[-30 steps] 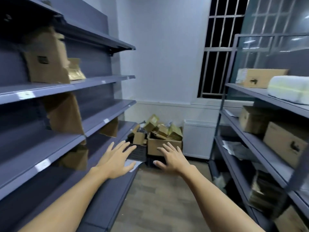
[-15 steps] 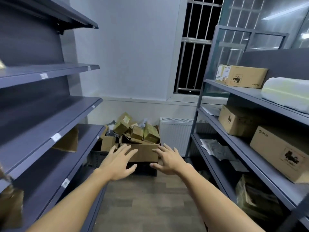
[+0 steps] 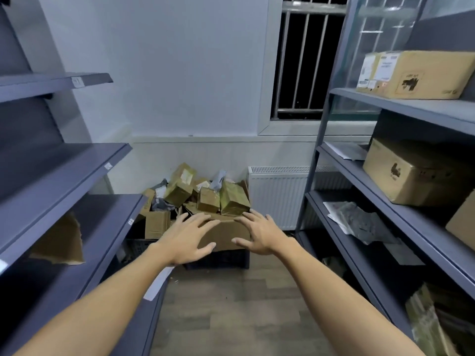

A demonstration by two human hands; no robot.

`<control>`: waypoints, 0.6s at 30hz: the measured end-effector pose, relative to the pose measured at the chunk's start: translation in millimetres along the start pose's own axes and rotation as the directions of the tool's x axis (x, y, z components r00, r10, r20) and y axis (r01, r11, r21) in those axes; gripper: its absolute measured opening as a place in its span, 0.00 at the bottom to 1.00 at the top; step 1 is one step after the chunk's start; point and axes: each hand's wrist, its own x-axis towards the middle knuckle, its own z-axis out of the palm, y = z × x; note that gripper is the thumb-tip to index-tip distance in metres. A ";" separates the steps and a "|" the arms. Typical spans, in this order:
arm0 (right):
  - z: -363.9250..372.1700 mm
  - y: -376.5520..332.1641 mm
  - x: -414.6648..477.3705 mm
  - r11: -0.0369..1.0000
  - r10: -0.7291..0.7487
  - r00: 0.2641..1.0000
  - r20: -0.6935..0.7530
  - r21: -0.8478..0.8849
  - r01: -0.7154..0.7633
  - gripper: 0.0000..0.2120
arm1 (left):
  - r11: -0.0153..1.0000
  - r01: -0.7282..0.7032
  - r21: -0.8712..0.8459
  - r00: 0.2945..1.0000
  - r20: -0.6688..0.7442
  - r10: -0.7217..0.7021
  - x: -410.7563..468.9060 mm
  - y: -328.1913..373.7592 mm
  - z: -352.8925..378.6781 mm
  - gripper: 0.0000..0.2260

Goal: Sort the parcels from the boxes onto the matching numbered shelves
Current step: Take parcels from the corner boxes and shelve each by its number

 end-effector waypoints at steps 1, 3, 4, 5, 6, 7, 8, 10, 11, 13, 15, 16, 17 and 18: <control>-0.3 10.9 17.7 1.000 -0.004 1.000 0.005 0.005 0.004 0.35 | 1.000 -0.013 0.009 1.000 0.000 0.013 18.9 -8.6 2.4 0.33; 0.3 30.4 51.4 1.000 -0.024 0.999 0.023 0.004 0.023 0.35 | 1.000 -0.030 0.010 1.000 0.010 0.030 53.5 -25.9 8.0 0.35; 0.7 39.8 68.1 1.000 -0.027 0.999 0.032 0.004 0.027 0.35 | 1.000 -0.027 0.002 1.000 0.004 0.027 70.0 -34.6 10.8 0.36; 0.9 48.6 85.2 1.000 -0.026 0.999 0.040 0.001 0.026 0.35 | 1.000 -0.022 -0.005 1.000 -0.003 0.022 86.5 -43.5 13.7 0.36; 1.3 56.5 102.1 1.000 -0.026 0.998 0.050 -0.001 0.026 0.35 | 1.000 -0.019 -0.013 1.000 -0.002 0.019 101.3 -52.1 16.9 0.36; 2.2 63.3 118.7 1.000 -0.027 0.998 0.061 0.001 0.027 0.35 | 1.000 -0.020 -0.023 1.000 0.007 0.020 114.7 -60.8 21.1 0.36; 3.2 68.7 134.1 1.000 -0.031 0.997 0.068 0.001 0.031 0.35 | 0.999 -0.019 -0.034 1.000 0.013 0.020 127.3 -69.4 26.4 0.36; 6.4 78.5 167.3 0.999 -0.038 0.996 0.074 0.004 0.038 0.34 | 0.998 -0.017 -0.059 1.000 0.003 0.017 155.2 -89.6 40.5 0.35; 9.0 82.7 184.5 0.999 -0.042 0.996 0.085 0.010 0.041 0.34 | 0.997 -0.020 -0.071 1.000 0.003 0.021 168.8 -100.7 48.0 0.34; 19.0 89.9 223.0 0.999 -0.038 0.993 0.112 0.031 0.035 0.34 | 0.996 -0.027 -0.087 0.999 0.027 0.029 195.7 -126.8 66.6 0.33; 30.3 95.5 255.9 0.999 -0.027 0.992 0.121 0.035 0.023 0.35 | 0.994 -0.048 -0.097 0.998 0.030 0.051 216.0 -150.1 86.5 0.33; 34.9 98.5 275.4 0.999 -0.018 0.992 0.123 0.038 0.013 0.35 | 0.993 -0.053 -0.109 0.998 0.029 0.056 228.2 -164.7 96.7 0.33; 38.8 100.8 294.8 0.999 -0.007 0.992 0.126 0.044 0.001 0.34 | 0.991 -0.054 -0.121 0.998 0.032 0.058 240.6 -180.2 106.5 0.33; 42.2 103.2 313.4 0.999 0.005 0.992 0.129 0.053 -0.012 0.34 | 0.990 -0.052 -0.130 0.998 0.039 0.058 253.0 -195.9 115.9 0.33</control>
